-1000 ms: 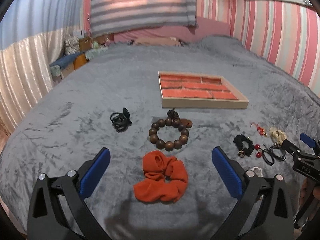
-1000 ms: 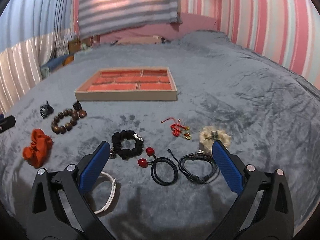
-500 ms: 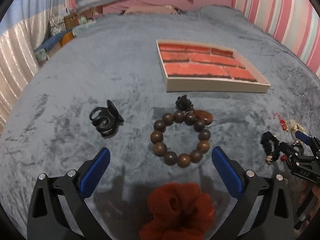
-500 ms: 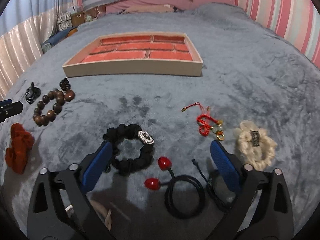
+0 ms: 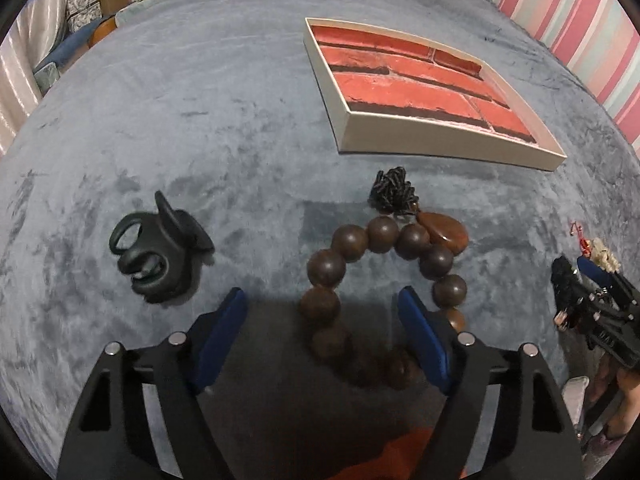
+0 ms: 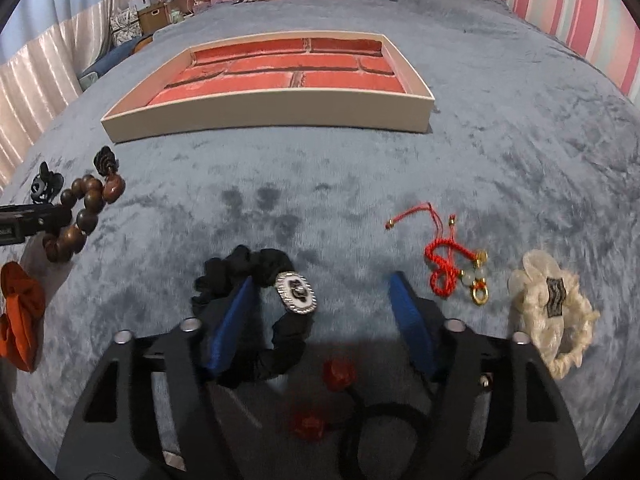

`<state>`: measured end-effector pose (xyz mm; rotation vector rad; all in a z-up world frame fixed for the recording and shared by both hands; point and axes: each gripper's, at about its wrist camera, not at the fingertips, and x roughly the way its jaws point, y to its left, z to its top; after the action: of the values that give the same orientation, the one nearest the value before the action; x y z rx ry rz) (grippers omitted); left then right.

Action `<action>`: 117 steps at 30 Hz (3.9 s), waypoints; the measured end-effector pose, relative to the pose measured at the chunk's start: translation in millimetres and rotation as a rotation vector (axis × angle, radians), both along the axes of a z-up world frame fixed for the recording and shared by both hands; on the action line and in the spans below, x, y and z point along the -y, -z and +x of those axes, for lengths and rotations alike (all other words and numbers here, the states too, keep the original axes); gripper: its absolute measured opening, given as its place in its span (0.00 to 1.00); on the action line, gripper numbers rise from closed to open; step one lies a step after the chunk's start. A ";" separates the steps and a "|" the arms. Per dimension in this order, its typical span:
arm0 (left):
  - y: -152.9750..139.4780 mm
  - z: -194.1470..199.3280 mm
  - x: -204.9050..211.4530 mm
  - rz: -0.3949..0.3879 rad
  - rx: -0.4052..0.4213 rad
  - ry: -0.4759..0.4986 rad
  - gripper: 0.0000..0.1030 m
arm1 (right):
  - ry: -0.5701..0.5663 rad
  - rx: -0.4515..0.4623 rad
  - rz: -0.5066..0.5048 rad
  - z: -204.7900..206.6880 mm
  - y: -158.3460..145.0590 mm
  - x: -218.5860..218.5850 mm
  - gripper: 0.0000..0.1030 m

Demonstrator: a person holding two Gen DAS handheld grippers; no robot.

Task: Organize jewelry
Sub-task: 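Grasp the black scrunchie with the right tool while the left tool grasps the wooden bead bracelet, then carry both items into the brick-lined tray and open both tools, then withdraw both tools from the tray back toward the remaining jewelry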

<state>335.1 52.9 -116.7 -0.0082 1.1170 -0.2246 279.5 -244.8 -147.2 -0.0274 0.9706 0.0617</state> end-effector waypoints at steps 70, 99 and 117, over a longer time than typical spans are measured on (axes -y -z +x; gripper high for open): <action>-42.8 270.4 111.2 0.082 0.174 -0.038 0.19 | 0.029 0.055 -0.004 313.5 -46.9 21.7 0.13; -99.1 200.8 91.7 0.166 0.299 -0.029 0.79 | -0.040 0.088 0.010 264.2 -94.4 36.5 0.74; -172.4 -7.0 31.9 0.092 0.542 -0.065 0.91 | 0.039 0.339 -0.019 51.6 -156.8 78.6 0.96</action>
<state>328.1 21.1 55.6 0.0933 0.5851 -0.1059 331.1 -323.4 9.6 -0.0356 0.6320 0.0111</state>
